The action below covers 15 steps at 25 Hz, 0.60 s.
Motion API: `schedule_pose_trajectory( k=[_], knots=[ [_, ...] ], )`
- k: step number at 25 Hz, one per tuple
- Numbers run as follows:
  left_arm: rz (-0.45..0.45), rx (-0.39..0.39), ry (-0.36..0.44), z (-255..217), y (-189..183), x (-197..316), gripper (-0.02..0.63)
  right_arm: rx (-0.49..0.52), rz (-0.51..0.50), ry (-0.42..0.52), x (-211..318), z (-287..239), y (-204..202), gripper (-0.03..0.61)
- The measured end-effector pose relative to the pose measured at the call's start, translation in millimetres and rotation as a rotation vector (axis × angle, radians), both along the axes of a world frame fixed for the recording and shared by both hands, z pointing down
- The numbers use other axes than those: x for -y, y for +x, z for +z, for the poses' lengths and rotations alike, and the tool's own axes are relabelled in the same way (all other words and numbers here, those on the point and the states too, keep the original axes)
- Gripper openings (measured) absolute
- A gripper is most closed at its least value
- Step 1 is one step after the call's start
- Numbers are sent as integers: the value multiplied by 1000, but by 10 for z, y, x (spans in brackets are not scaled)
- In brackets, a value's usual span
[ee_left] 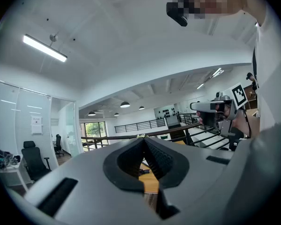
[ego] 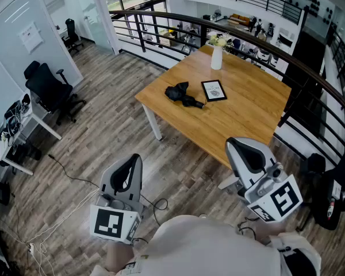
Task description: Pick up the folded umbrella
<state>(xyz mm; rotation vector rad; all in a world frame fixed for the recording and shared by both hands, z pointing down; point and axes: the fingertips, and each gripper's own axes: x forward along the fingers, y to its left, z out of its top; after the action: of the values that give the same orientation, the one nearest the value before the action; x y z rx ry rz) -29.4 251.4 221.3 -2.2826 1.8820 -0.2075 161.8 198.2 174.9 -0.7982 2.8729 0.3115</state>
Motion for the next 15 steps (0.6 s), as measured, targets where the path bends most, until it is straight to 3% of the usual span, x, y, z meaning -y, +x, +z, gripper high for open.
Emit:
schedule_pose_trajectory(
  k=[15],
  knots=[
    [10,41,-24,12,585,60,17,48,-28,-61,79,142,538,28]
  ],
)
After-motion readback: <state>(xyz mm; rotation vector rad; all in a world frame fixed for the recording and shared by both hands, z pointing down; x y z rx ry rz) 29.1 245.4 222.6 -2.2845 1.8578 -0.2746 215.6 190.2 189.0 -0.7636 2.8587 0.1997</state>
